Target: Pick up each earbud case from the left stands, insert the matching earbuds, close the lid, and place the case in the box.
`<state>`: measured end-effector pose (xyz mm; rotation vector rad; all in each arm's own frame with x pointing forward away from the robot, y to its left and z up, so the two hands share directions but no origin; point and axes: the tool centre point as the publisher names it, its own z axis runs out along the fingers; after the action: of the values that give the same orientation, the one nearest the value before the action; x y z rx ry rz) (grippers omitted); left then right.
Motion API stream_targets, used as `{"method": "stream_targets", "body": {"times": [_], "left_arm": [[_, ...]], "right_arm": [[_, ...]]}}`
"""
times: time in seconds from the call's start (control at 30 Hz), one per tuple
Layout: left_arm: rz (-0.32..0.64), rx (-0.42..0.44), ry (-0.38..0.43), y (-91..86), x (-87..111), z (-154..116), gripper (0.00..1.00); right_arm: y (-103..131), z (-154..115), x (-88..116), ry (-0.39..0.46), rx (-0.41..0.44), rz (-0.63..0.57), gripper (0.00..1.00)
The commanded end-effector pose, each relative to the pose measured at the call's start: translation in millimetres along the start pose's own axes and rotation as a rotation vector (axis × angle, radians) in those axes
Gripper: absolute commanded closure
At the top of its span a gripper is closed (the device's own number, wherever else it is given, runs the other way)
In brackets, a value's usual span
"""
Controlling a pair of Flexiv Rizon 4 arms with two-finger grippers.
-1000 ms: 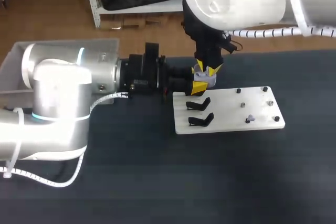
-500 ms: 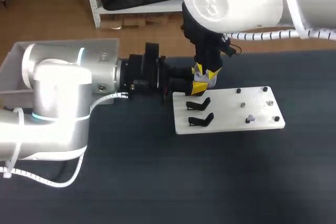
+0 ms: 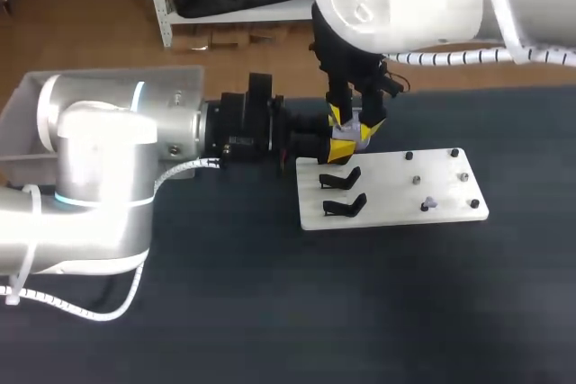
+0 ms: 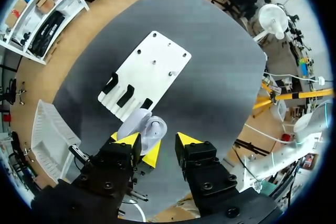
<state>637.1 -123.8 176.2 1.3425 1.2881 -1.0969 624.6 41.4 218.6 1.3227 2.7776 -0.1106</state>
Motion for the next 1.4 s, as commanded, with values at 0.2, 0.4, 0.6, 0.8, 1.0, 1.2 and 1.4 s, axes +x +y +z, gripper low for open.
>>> {"method": "stream_targets", "body": {"times": [0.2,0.4,0.6,0.8,1.0,1.2,1.4], "left_arm": [[0.005,-0.006,-0.009,-1.4,1.8,-0.2,1.0],[0.005,-0.006,-0.009,-1.4,1.8,-0.2,1.0],[0.005,-0.006,-0.009,-1.4,1.8,-0.2,1.0],[0.005,-0.006,-0.009,-1.4,1.8,-0.2,1.0],[0.005,-0.006,-0.009,-1.4,1.8,-0.2,1.0],[0.005,-0.006,-0.009,-1.4,1.8,-0.2,1.0],[0.005,-0.006,-0.009,-1.4,1.8,-0.2,1.0]], "right_arm": [[-31.7,-15.7,8.4,-0.014,-0.149,-0.094,0.59],[-58.2,-15.0,15.2,-0.065,-0.28,-0.275,0.0],[-84.3,-15.5,11.9,-0.075,-0.366,-0.373,0.0],[-98.2,-16.7,9.4,-0.102,-0.382,-0.477,0.0],[-99.2,-13.0,4.7,-0.105,-0.335,-0.431,0.0],[-99.2,-13.0,4.7,-0.105,-0.335,-0.431,0.0],[-99.2,-13.0,4.7,-0.105,-0.335,-0.431,0.0]]}}
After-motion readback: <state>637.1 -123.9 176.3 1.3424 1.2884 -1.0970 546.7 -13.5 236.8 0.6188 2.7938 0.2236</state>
